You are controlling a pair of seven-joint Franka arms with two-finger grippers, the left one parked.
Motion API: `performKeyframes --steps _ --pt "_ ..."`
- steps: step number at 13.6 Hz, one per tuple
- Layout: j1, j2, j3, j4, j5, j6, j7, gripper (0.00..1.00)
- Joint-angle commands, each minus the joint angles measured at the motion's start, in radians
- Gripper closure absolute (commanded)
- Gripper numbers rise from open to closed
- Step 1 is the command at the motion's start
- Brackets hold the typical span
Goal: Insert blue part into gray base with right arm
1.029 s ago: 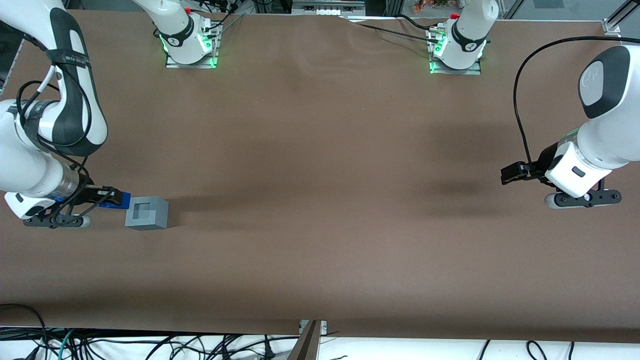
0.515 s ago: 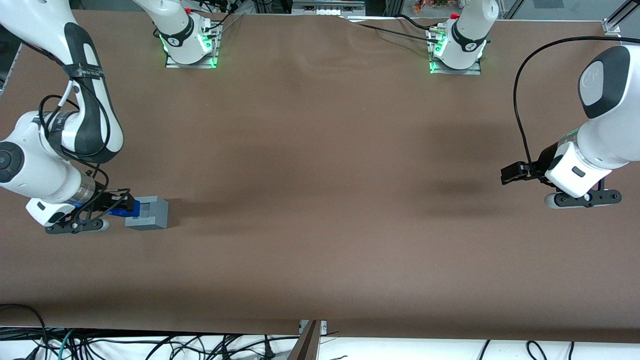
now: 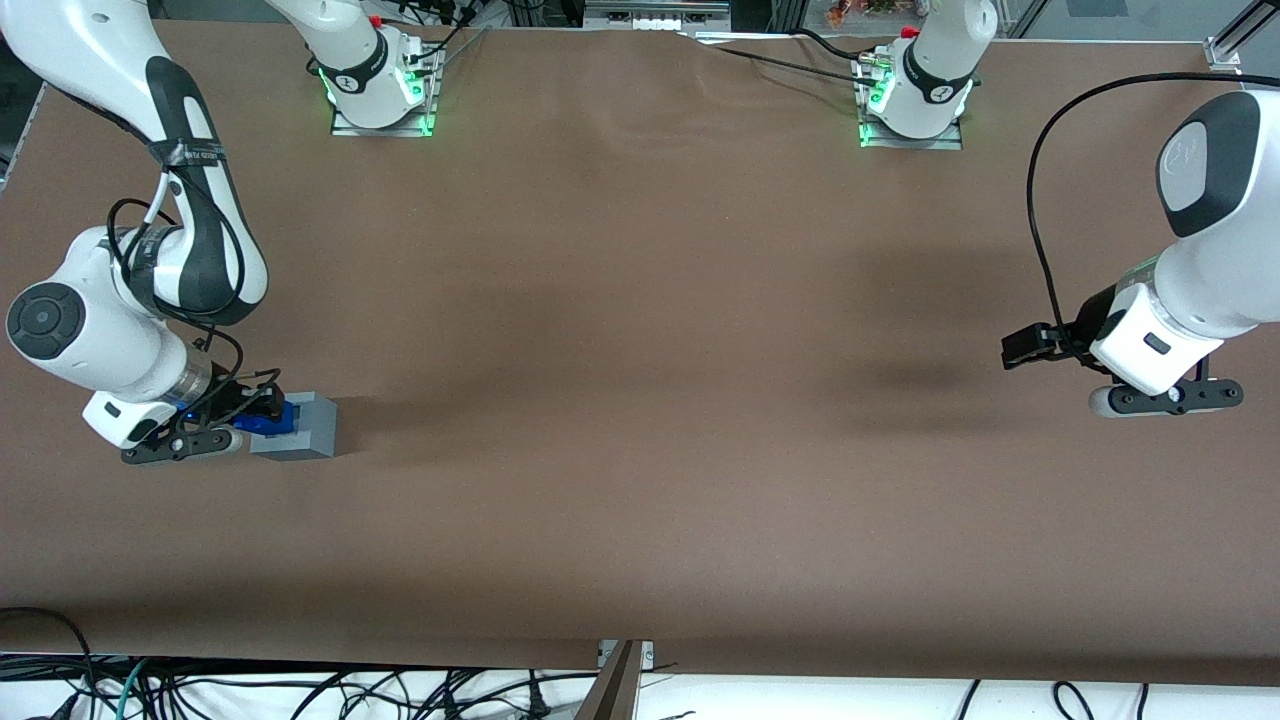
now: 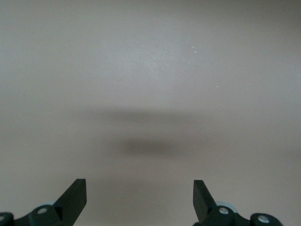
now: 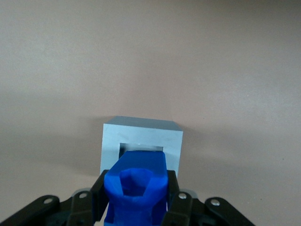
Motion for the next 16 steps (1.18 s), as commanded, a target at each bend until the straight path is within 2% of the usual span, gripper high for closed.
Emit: performKeyframes --steps 1,10,12,16 --pt "-0.007 -0.028 0.003 -0.033 0.023 0.018 -0.028 1.0" --pt "-0.007 -0.022 0.011 -0.031 0.046 0.034 -0.018 1.0" --pt "-0.007 -0.017 0.013 -0.031 0.08 0.036 -0.016 1.0" --pt "-0.007 -0.01 0.013 -0.033 0.081 0.057 -0.024 1.0"
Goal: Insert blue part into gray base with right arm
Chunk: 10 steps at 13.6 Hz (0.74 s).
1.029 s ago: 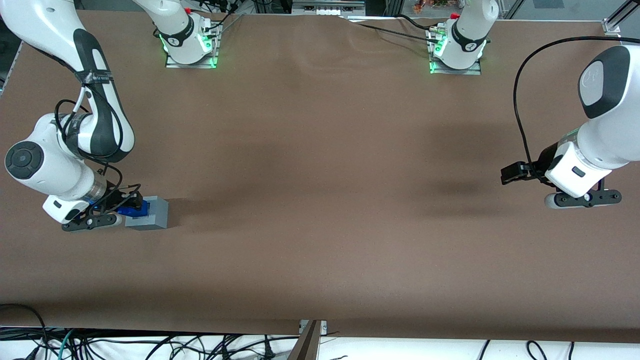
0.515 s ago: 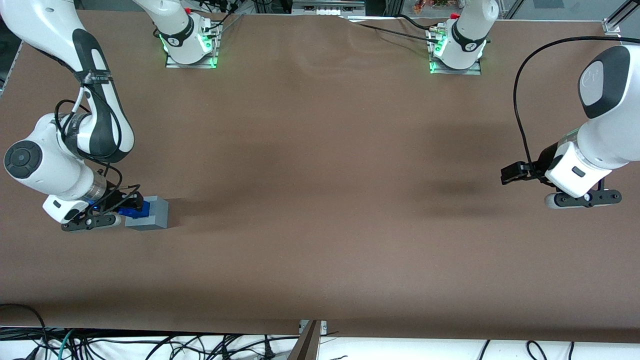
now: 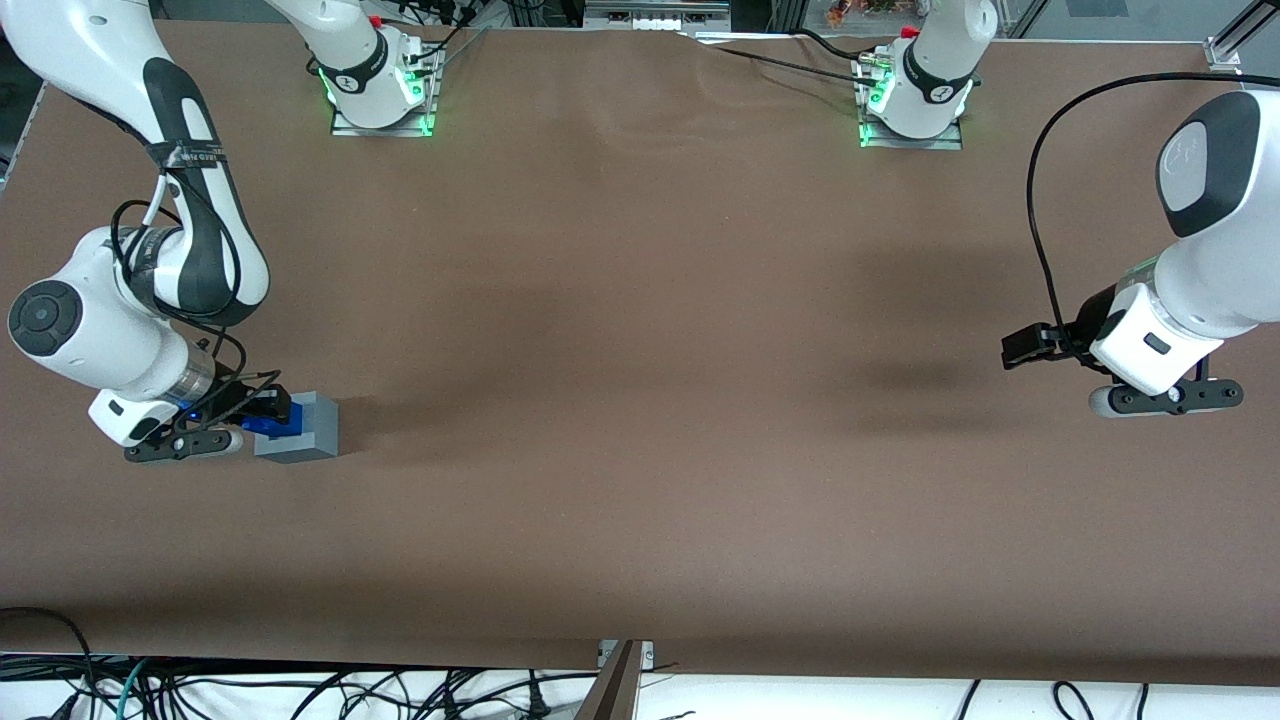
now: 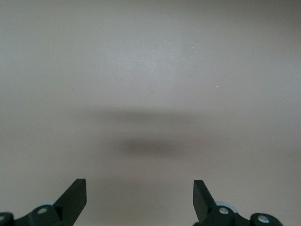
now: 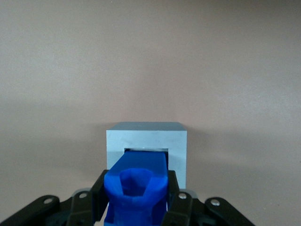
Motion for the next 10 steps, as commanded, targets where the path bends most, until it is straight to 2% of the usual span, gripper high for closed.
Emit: performKeyframes --steps 1,2,4,5,6,7,10 --pt "-0.007 -0.007 0.01 -0.023 0.021 0.032 -0.023 1.0" --pt "-0.007 -0.002 0.01 -0.023 0.023 0.038 -0.025 1.0" --pt "-0.007 0.009 0.01 -0.023 0.027 0.048 -0.026 0.94" --pt "-0.007 0.009 0.01 -0.023 0.027 0.048 -0.026 0.77" --pt "-0.007 0.007 0.01 -0.022 0.027 0.048 -0.026 0.07" --pt "-0.007 0.001 0.01 -0.017 0.026 0.046 -0.028 0.0" --pt "-0.007 -0.045 0.01 0.0 0.023 0.017 -0.029 0.0"
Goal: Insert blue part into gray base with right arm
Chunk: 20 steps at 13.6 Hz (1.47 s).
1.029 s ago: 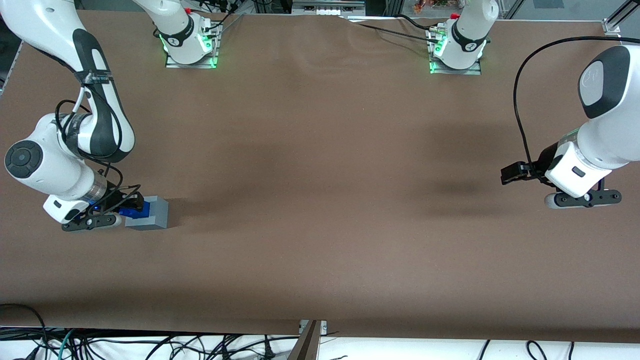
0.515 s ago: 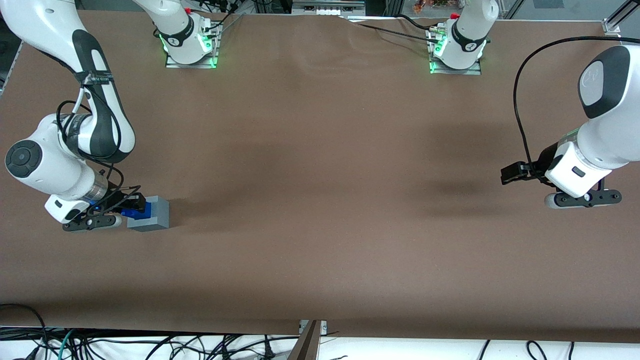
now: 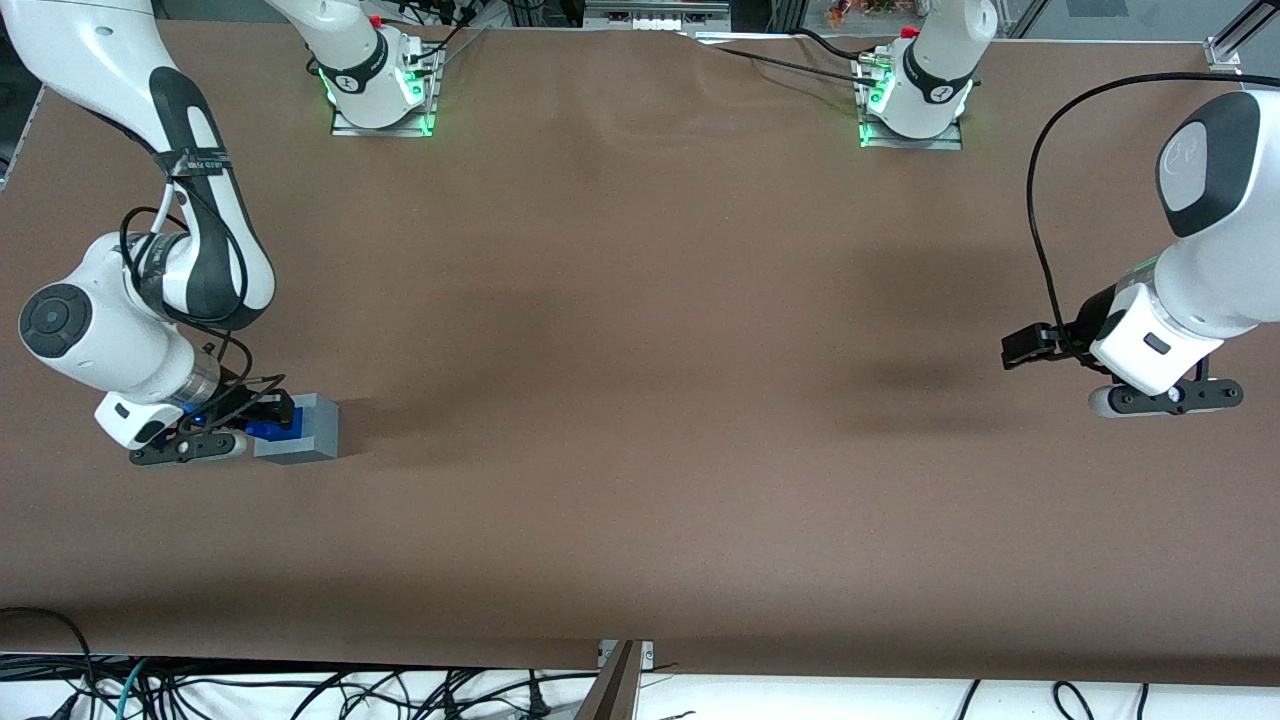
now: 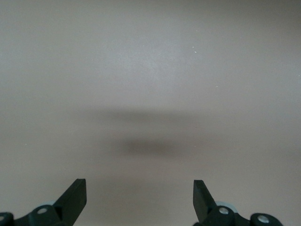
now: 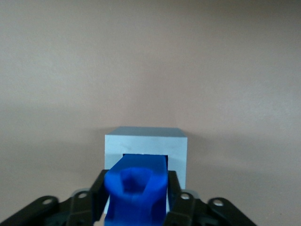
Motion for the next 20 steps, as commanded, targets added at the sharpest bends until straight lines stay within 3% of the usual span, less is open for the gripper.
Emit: performKeyframes --steps 1,5,10,13,20 --pt "-0.007 -0.07 0.009 0.008 0.018 -0.055 -0.023 0.0" --pt "-0.007 -0.105 0.009 0.035 0.02 -0.129 -0.02 0.0" --pt "-0.007 -0.287 0.006 0.116 0.002 -0.483 0.017 0.0" --pt "-0.008 -0.344 0.006 0.202 -0.043 -0.655 0.019 0.0" --pt "-0.01 -0.366 0.007 0.219 -0.084 -0.663 0.017 0.0"
